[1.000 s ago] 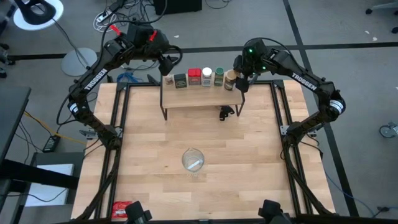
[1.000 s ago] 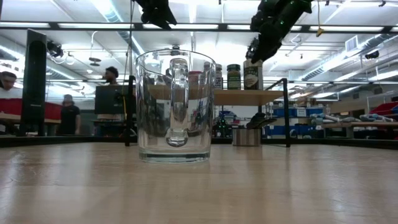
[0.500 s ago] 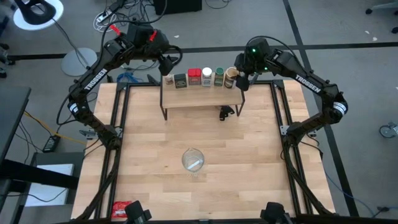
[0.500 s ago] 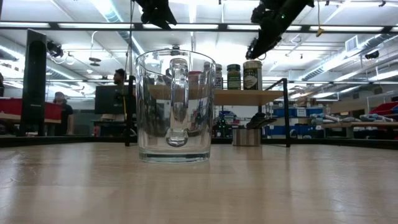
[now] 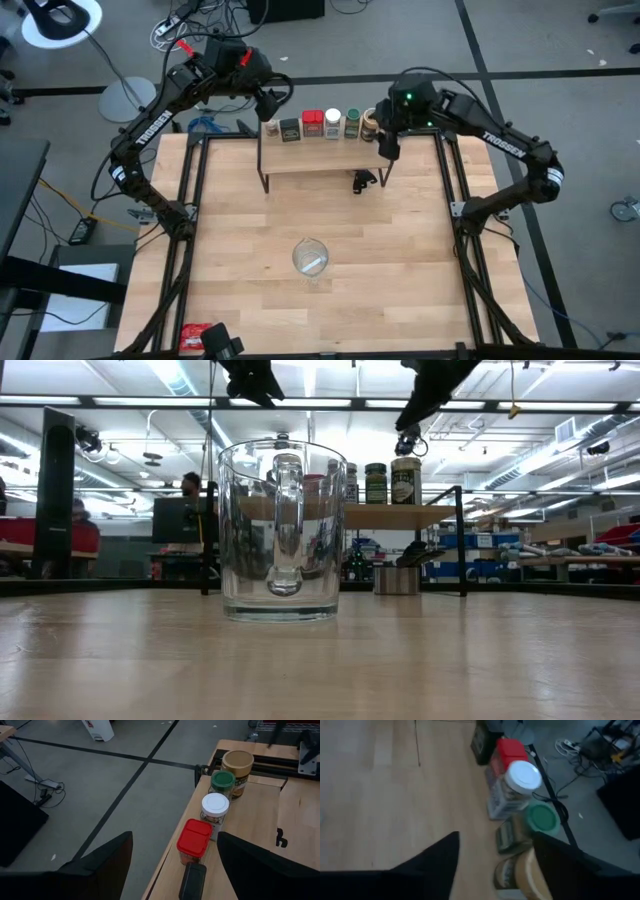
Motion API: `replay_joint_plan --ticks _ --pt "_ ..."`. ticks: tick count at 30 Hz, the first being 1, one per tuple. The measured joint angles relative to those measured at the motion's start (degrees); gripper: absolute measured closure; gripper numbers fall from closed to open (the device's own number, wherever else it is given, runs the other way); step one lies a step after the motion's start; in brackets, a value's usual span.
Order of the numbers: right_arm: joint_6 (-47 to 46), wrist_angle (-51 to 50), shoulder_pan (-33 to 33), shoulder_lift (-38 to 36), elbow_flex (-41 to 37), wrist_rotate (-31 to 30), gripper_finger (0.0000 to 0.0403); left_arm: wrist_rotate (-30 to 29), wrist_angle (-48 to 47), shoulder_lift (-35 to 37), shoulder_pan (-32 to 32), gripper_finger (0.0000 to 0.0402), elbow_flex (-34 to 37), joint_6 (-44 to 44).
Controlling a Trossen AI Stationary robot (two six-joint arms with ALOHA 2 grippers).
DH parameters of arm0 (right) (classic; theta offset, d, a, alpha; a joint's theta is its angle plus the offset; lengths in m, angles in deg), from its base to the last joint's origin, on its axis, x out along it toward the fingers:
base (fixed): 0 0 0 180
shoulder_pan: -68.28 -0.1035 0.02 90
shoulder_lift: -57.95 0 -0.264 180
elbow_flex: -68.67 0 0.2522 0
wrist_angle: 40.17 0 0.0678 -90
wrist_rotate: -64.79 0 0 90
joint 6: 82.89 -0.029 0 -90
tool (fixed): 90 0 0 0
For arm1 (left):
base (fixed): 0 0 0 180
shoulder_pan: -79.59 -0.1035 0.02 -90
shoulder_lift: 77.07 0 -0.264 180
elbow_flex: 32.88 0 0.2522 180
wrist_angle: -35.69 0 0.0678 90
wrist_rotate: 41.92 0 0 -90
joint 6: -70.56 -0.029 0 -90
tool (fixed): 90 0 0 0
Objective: Shelf spices
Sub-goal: Adjust the golden seasoning bottle on the shelf
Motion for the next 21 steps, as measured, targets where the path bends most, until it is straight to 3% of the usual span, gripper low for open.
replay_joint_plan --ticks 3,8,12,21 --pt "-1.1 -1.5 -2.6 0.0 0.0 -3.7 0.0222 0.0 0.0 0.0 0.0 0.0106 0.0 0.0" --pt "-4.5 -4.7 -4.2 0.2 0.0 -5.6 0.038 0.0 0.0 0.0 0.0 0.0106 0.0 0.0" --pt "-7.2 -7.4 -4.0 0.2 0.0 -6.1 0.0391 0.0 -0.3 0.0 0.0 0.0106 0.0 0.0" --pt "-9.0 -6.2 -3.1 0.2 -3.0 -13.6 0.0401 0.0 -1.3 0.0 0.0 0.0106 0.0 1.3"
